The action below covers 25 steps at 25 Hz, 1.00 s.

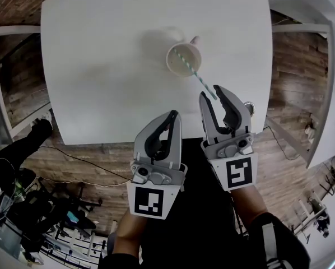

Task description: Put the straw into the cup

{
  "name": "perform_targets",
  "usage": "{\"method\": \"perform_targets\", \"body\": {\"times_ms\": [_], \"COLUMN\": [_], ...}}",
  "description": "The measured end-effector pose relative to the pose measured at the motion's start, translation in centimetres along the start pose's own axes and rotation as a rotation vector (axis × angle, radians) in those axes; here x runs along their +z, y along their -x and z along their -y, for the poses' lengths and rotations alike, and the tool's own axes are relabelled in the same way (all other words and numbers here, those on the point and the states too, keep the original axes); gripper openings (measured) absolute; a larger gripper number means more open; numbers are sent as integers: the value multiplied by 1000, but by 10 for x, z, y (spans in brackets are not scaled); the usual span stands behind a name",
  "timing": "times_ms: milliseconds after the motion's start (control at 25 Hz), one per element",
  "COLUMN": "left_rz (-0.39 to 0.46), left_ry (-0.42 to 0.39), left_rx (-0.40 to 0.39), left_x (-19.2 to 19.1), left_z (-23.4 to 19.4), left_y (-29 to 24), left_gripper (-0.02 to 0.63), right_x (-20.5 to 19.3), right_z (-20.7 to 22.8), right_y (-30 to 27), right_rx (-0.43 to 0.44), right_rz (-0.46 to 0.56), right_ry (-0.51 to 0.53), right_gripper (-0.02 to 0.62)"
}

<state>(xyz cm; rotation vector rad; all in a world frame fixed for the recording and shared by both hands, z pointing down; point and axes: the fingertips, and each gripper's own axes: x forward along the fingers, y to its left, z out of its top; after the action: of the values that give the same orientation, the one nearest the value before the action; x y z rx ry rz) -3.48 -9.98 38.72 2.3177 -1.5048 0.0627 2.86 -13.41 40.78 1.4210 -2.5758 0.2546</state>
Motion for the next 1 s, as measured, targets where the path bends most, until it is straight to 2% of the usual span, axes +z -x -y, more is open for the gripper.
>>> {"method": "perform_targets", "body": {"times_ms": [320, 480, 680, 840, 1000], "left_rz": [67, 88, 149, 214, 226], "left_ry": [-28, -50, -95, -138, -137], "left_rx": [8, 19, 31, 7, -2], "left_x": [29, 48, 80, 100, 104], "left_z": [9, 18, 28, 35, 43], "left_y": [36, 67, 112, 141, 185], "left_gripper": [4, 4, 4, 3, 4], "right_x": [53, 82, 119, 131, 130], "right_z": [-14, -20, -35, -48, -78], "right_y": [39, 72, 121, 147, 177], "right_rx": [-13, -13, -25, -35, -30], "right_rz": [88, 109, 154, 187, 170], "right_ry": [53, 44, 77, 20, -29], "right_gripper": [84, 38, 20, 6, 6]}}
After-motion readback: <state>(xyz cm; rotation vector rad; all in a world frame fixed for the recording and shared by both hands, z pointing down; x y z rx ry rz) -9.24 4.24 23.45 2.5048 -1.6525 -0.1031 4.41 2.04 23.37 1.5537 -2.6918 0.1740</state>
